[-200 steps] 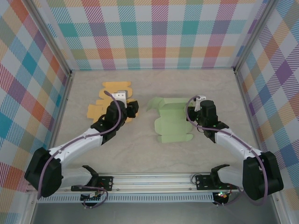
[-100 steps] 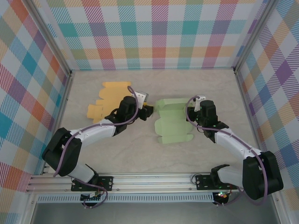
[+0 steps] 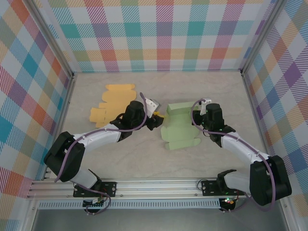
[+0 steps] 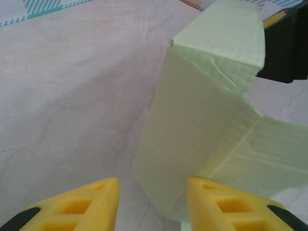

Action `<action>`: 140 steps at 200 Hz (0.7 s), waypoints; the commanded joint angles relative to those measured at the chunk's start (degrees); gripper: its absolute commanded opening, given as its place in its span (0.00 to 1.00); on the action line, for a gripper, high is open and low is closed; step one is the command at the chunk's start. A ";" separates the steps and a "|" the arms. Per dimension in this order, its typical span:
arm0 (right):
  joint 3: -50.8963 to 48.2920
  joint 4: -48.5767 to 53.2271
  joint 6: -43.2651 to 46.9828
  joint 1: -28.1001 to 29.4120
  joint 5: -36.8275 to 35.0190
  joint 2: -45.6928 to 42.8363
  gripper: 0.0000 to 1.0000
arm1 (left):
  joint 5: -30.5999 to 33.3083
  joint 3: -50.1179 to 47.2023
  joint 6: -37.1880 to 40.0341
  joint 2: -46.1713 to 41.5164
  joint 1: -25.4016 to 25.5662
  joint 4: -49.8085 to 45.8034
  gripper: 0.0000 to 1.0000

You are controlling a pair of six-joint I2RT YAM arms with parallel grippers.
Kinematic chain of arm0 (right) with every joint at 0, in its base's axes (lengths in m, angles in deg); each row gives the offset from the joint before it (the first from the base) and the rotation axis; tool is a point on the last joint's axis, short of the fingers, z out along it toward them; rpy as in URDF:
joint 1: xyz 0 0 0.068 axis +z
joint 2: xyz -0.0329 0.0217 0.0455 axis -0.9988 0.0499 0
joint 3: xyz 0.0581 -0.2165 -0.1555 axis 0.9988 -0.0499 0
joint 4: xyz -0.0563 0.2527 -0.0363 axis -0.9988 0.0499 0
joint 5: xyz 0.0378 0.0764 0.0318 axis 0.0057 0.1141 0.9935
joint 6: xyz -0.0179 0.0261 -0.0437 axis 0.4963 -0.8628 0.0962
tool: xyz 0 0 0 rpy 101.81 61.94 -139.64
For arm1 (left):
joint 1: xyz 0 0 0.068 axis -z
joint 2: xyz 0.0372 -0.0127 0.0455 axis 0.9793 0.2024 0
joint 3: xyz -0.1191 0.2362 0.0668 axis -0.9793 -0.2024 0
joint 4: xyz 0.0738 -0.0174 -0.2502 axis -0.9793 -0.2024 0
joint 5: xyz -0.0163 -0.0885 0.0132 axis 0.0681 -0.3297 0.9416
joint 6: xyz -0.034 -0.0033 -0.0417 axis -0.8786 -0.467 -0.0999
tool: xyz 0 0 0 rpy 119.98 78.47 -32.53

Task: Fold the paper box

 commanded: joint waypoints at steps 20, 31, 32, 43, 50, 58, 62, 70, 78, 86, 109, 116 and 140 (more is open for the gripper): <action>0.96 -0.57 0.32 0.32 0.50 0.37 0.00 | -3.92 -1.03 3.94 -1.49 1.86 -1.17 0.44; 0.91 -0.56 0.29 0.33 0.55 0.37 0.00 | -4.24 -0.99 4.36 -1.37 1.95 -1.02 0.45; 0.99 -0.57 0.31 0.33 0.57 0.37 0.00 | -4.21 -0.99 4.43 -1.39 1.95 -1.01 0.45; 0.90 -0.56 0.32 0.33 0.66 0.29 0.00 | -3.57 -0.75 4.65 -1.16 1.95 -1.17 0.46; 0.89 -0.61 0.31 0.32 0.76 0.29 0.00 | -2.75 -0.56 4.91 -0.92 1.94 -1.22 0.46; 0.91 -0.68 0.37 0.33 0.98 0.30 0.00 | -2.12 -0.22 5.23 -0.64 1.95 -1.27 0.46; 0.90 -0.80 0.36 0.33 1.13 0.28 0.00 | -1.93 0.01 5.35 -0.48 1.95 -1.27 0.45; 0.89 -0.90 0.40 0.30 1.42 0.28 0.00 | -1.65 0.52 5.56 -0.20 1.95 -1.03 0.46; 0.83 -0.98 0.52 0.33 1.85 0.38 0.00 | -1.45 1.00 5.88 0.17 1.95 -0.53 0.46; 0.88 -1.19 0.50 0.33 2.12 0.43 0.00 | -0.77 1.43 6.34 0.61 2.04 0.06 0.46; 0.81 -1.17 0.53 0.32 2.69 0.37 0.00 | 3.30 2.35 7.40 1.68 2.17 3.03 0.45; 0.81 -1.19 0.59 0.33 2.81 0.28 0.00 | 4.37 2.39 7.55 2.00 2.22 4.21 0.44; 0.84 -1.15 0.18 0.30 3.35 0.12 0.00 | 7.46 2.93 7.78 3.08 2.38 7.68 0.42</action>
